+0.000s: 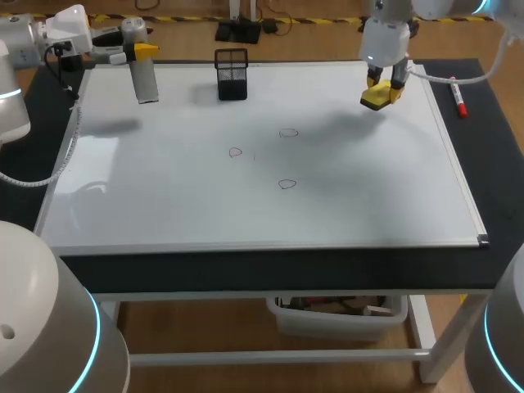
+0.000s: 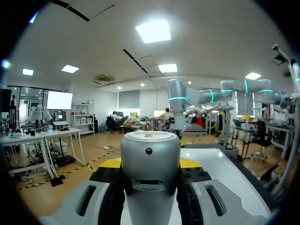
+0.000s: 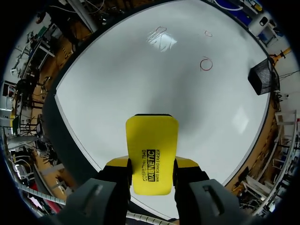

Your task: Pick up the inspection probe, press it on each red-marked spot on the whiteboard one by one, put down the probe, pick up the eraser, and wipe off all the red marks.

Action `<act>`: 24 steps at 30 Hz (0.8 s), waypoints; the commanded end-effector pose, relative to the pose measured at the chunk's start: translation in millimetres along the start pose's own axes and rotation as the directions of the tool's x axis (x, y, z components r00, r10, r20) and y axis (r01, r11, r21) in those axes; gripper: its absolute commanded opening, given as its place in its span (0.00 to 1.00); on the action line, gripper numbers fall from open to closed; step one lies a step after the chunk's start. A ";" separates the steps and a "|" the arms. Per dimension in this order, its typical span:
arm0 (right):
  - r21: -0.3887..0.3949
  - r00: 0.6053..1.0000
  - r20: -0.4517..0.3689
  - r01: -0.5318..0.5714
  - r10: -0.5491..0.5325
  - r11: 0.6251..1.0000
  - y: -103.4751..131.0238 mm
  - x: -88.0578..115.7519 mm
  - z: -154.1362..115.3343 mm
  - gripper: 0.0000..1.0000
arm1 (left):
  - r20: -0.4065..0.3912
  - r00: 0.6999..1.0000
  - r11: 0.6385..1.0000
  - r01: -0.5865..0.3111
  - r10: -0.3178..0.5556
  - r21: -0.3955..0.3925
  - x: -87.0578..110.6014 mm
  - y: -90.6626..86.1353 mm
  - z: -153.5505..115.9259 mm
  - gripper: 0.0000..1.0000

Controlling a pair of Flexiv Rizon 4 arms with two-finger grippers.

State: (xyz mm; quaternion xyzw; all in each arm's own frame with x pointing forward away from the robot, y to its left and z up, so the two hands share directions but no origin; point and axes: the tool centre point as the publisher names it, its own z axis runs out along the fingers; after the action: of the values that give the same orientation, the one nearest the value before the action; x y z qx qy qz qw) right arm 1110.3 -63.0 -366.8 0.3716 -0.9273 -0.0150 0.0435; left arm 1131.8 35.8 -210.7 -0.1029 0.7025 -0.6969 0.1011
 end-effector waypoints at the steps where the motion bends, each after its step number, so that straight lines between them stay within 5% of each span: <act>1: 0.000 1.000 0.003 -0.006 0.006 1.000 -3.0 7.7 0.7 0.00 | 0.004 1.000 1.000 -0.002 0.002 0.000 1.5 -1.3 0.1 0.00; 24: -0.018 0.998 -0.004 -0.061 0.061 0.998 -10.2 13.1 5.3 0.00 | 0.004 1.000 1.000 -0.002 0.002 0.000 1.5 -1.3 0.1 0.00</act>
State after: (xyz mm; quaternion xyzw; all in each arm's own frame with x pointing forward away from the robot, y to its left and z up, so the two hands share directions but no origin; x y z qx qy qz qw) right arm 1105.6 -79.1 -372.9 0.3422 -0.9383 -0.0222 0.0459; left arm 1131.8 35.8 -210.7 -0.1029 0.7025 -0.6969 0.1011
